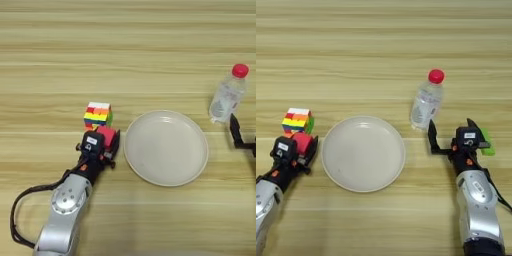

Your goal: Move the objects on the table

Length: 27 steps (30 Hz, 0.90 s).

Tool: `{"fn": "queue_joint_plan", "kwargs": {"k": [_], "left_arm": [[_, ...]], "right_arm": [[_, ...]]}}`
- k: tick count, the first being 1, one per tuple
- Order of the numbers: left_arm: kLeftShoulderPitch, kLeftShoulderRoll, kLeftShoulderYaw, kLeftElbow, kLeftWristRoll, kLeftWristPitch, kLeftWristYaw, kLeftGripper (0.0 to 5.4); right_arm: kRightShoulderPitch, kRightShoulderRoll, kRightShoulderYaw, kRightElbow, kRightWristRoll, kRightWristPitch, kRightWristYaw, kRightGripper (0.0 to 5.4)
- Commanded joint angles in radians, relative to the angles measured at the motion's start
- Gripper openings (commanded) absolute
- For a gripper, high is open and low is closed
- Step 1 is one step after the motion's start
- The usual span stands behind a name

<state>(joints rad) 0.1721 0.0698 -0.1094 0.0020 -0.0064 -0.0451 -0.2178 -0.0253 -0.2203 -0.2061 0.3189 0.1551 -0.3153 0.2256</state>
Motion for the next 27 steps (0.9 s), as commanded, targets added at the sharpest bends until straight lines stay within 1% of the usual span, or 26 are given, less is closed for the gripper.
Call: {"fn": "queue_joint_plan", "kwargs": {"k": [1,12,27], "left_arm": [[-0.024,-0.002,0.008,0.045,-0.007,-0.010,0.004,2.29],[-0.048,-0.001,0.014,0.098,-0.004,-0.033,0.002,2.29],[-0.045,-0.002,0.011,0.103,0.003,-0.043,0.008,2.29]], "right_arm": [[-0.019,0.002,-0.001,0.007,0.002,0.000,-0.003,5.40],[-0.028,0.001,-0.001,0.017,-0.001,-0.004,-0.002,5.40],[-0.020,-0.002,-0.002,0.011,-0.001,-0.004,-0.001,5.40]]}}
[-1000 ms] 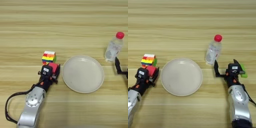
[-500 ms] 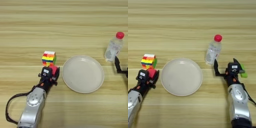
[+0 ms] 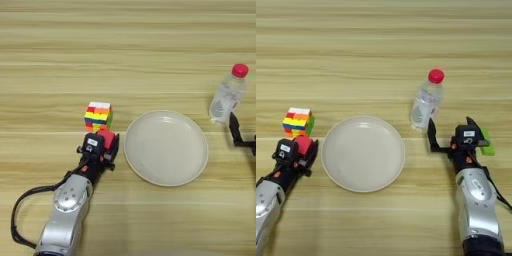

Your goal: Move the objects on the table

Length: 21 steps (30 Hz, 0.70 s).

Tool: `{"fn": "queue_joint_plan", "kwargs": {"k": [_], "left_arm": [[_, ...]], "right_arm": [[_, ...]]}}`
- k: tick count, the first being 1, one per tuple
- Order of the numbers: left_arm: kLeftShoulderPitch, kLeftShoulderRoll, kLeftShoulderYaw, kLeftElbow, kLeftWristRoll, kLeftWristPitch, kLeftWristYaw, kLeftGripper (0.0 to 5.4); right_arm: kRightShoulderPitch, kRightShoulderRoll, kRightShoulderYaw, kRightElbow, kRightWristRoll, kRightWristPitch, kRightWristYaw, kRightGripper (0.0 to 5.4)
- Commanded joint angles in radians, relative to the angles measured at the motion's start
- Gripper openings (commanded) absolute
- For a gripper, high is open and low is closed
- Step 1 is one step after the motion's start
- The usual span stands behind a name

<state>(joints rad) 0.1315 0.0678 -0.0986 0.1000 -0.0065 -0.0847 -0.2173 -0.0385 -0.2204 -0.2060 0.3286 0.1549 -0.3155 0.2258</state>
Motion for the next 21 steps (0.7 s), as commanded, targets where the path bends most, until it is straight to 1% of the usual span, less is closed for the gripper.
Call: {"fn": "queue_joint_plan", "kwargs": {"k": [1,2,3,4,5,8,11,15,21], "left_arm": [[-0.004,0.001,0.000,0.003,0.003,-0.003,0.008,2.29],[-0.002,0.001,-0.001,-0.002,0.003,-0.002,0.008,2.29],[0.001,0.001,-0.002,-0.011,0.004,0.000,0.008,2.57],[0.003,0.001,-0.003,-0.019,0.004,0.002,0.008,2.73],[0.005,0.002,-0.004,-0.026,0.004,0.003,0.008,2.55],[0.011,0.003,-0.004,-0.043,0.005,0.005,0.009,2.52],[0.022,0.006,-0.005,-0.079,0.006,0.012,0.011,2.29],[0.049,0.008,-0.014,-0.182,0.002,0.032,0.009,2.28],[0.072,0.013,-0.018,-0.295,-0.012,0.065,0.003,2.28]], "right_arm": [[-0.007,-0.002,-0.002,0.001,-0.001,-0.004,-0.001,5.40],[-0.006,-0.002,-0.002,0.001,0.000,-0.004,0.000,5.40],[-0.006,-0.002,-0.002,0.001,0.000,-0.004,0.000,5.40],[-0.006,-0.002,-0.002,0.001,0.000,-0.004,0.000,5.40],[-0.006,-0.002,-0.002,0.001,0.000,-0.004,0.000,5.40],[-0.005,-0.002,-0.002,0.001,-0.001,-0.005,0.000,5.40],[-0.005,-0.002,-0.001,0.001,-0.002,-0.005,-0.001,5.40],[-0.006,-0.003,-0.002,0.002,-0.001,-0.005,0.000,5.40],[-0.005,-0.002,-0.001,0.003,-0.001,-0.005,0.001,5.40]]}}
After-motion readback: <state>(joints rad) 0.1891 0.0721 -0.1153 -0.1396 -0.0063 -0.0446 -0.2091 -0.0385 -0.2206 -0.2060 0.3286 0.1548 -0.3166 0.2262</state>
